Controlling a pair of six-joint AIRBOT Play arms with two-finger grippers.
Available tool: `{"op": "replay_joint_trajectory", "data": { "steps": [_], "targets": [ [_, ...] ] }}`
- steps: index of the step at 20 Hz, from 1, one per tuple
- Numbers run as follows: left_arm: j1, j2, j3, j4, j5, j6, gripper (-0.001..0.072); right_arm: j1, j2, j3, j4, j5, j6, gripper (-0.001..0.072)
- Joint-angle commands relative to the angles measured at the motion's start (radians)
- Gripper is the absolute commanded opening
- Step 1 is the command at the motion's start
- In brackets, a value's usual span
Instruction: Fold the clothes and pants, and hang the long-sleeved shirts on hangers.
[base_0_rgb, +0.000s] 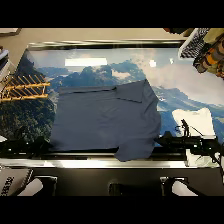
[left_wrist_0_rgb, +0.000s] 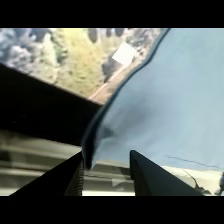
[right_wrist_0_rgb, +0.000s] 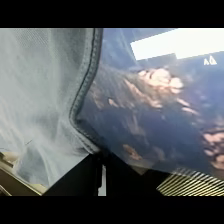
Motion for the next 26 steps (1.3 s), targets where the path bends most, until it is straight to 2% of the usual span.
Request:
{"op": "replay_joint_trajectory", "data": {
  "steps": [1, 4, 5, 6, 7, 11, 13, 16, 18, 19, 22, 24, 26],
  "targets": [
    [-0.045, -0.013, -0.004, 0.007, 0.064, -0.004, 0.0309, 0.001, 0.001, 0.001, 0.003, 0.018, 0.0, 0.0032],
    [-0.051, -0.013, -0.004, 0.007, 0.072, -0.011, 0.0306, 0.0, 0.001, 0.001, 0.003, 0.032, 0.0, 0.0032],
    [-0.051, -0.013, -0.004, 0.007, 0.071, -0.01, 0.023, 0.001, 0.002, 0.001, 0.003, 0.037, -0.003, 0.0032],
    [-0.051, -0.013, -0.004, 0.007, 0.07, -0.01, 0.0064, 0.001, 0.004, 0.001, 0.003, 0.042, -0.008, 0.0032],
    [-0.051, -0.013, -0.004, 0.007, 0.07, -0.008, 0.0017, 0.0, 0.009, 0.001, 0.003, 0.042, -0.008, 0.0032],
    [-0.051, -0.013, -0.002, 0.006, 0.068, -0.007, 0.0015, 0.001, 0.068, 0.001, 0.01, 0.041, -0.015, 0.0031],
    [-0.051, -0.008, 0.011, -0.033, 0.068, 0.002, 0.0015, 0.001, 0.105, 0.005, 0.07, 0.05, -0.04, 0.0031],
    [-0.079, -0.006, 0.082, -0.233, 0.063, 0.057, 0.0014, 0.001, 0.163, 0.049, 0.274, 0.041, -0.08, 0.0029],
    [-0.152, -0.006, 0.183, -0.359, 0.086, 0.056, 0.0014, 0.011, 0.176, 0.135, 0.44, 0.007, -0.075, 0.0029],
    [-0.2, -0.006, 0.257, -0.389, 0.101, 0.055, 0.0013, 0.038, 0.176, 0.204, 0.472, -0.022, -0.069, 0.0029],
    [-0.316, -0.006, 0.525, -0.385, 0.153, 0.012, 0.0012, 0.218, 0.175, 0.51, 0.351, -0.214, 0.037, 0.0029],
    [-0.352, -0.006, 0.723, -0.339, 0.192, -0.056, 0.0012, 0.325, 0.175, 0.737, 0.132, -0.38, 0.19, 0.0029],
    [-0.359, -0.006, 0.93, -0.258, 0.2, -0.14, 0.0012, 0.385, 0.175, 0.969, -0.144, -0.422, 0.37, 0.0029]
  ]
}}
